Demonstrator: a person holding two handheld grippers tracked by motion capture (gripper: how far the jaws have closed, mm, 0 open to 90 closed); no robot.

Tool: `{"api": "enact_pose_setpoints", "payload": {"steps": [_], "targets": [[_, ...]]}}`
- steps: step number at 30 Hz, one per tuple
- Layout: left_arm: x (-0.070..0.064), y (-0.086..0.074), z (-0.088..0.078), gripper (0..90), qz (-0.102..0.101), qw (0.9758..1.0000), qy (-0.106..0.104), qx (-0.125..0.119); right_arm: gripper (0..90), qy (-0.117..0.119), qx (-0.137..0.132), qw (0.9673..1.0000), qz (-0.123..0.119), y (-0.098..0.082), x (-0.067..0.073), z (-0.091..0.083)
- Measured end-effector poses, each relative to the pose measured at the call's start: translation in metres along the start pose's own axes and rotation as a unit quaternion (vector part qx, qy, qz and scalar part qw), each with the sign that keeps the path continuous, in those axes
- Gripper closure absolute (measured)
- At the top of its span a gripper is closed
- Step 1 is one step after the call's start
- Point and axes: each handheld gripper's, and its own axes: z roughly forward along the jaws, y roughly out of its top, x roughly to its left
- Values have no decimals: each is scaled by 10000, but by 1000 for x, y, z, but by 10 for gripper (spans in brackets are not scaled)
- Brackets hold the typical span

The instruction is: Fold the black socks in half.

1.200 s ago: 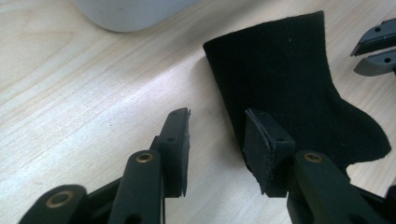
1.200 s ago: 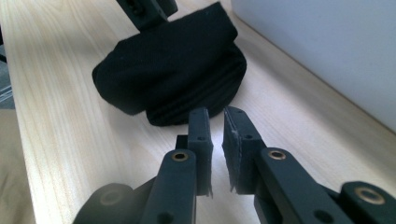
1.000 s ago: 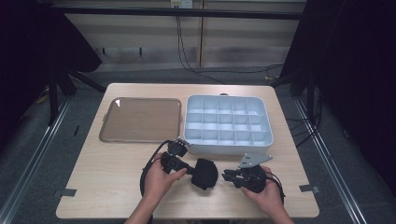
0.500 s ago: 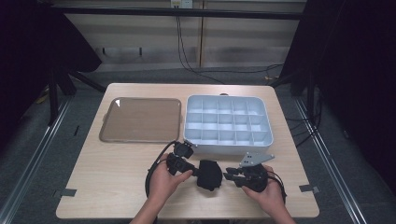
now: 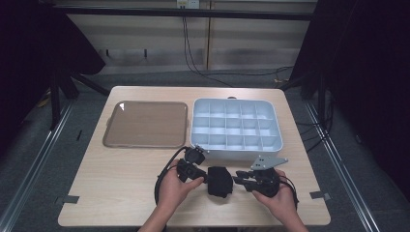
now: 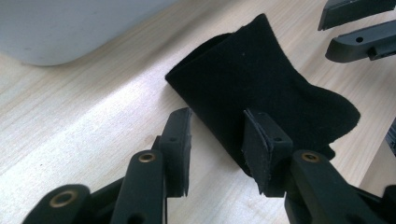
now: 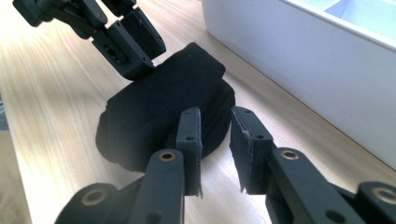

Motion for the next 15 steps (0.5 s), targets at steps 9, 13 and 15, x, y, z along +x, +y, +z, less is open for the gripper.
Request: {"api": "enact_pose_setpoints", "payload": {"steps": [9,13,15], "targets": [[-6,4,2,618,94,10000,-20,6,702,-2,-5,10000,4,3,2,2],[-8,5,3,622,123,9999,-48,1,682,-13,14,10000,37,4,3,6],[-8,6,4,626,128,9999,-45,22,666,-23,9,10000,44,5,3,8]]}}
